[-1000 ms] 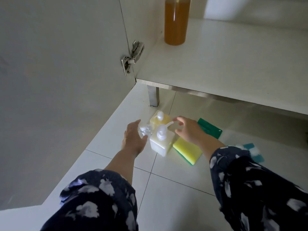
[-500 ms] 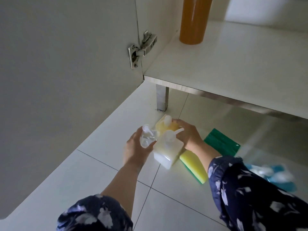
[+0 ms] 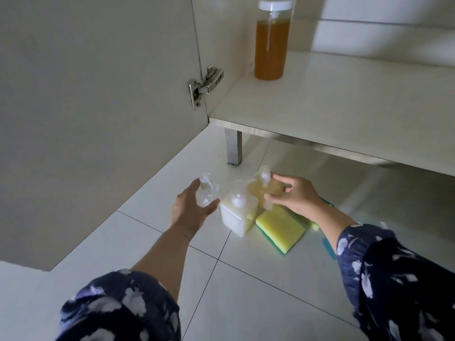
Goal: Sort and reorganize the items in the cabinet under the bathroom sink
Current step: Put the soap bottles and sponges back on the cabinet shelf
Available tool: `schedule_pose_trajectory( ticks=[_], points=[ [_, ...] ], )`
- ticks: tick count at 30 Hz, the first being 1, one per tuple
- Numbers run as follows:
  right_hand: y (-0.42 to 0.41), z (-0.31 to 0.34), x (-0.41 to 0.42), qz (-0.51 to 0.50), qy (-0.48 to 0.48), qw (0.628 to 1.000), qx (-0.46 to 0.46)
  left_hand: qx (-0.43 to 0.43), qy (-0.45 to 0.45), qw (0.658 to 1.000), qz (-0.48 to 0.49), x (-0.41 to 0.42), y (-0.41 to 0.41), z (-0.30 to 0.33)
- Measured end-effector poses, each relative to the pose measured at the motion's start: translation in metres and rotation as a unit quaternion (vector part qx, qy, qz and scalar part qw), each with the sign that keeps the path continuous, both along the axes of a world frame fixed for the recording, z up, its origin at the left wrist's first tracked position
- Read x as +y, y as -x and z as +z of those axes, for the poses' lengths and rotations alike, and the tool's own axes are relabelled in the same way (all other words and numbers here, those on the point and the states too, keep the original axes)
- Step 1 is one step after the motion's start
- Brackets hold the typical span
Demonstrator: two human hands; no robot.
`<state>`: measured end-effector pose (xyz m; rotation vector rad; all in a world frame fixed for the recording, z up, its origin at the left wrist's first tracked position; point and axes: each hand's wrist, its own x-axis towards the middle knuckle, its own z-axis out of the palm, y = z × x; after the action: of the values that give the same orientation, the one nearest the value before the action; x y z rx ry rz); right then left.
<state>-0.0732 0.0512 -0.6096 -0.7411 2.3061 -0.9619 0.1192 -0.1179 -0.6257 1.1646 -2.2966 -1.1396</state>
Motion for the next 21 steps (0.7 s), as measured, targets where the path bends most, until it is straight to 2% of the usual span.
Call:
schedule_pose_trajectory(
  ticks=[11,17,21],
  points=[
    [0.012,0.108,0.02,0.021,0.076,0.996,0.027,0.045,0.059,0.996,-0.045,0.007,0.022,0.108],
    [0.042,0.151,0.003,-0.027,0.193,0.98,0.033,0.103,0.035,0.993,-0.052,0.004,0.071,0.14],
    [0.067,0.154,-0.004,-0.061,0.205,0.975,0.061,0.096,0.019,0.993,-0.067,0.005,0.113,0.147]
  ],
)
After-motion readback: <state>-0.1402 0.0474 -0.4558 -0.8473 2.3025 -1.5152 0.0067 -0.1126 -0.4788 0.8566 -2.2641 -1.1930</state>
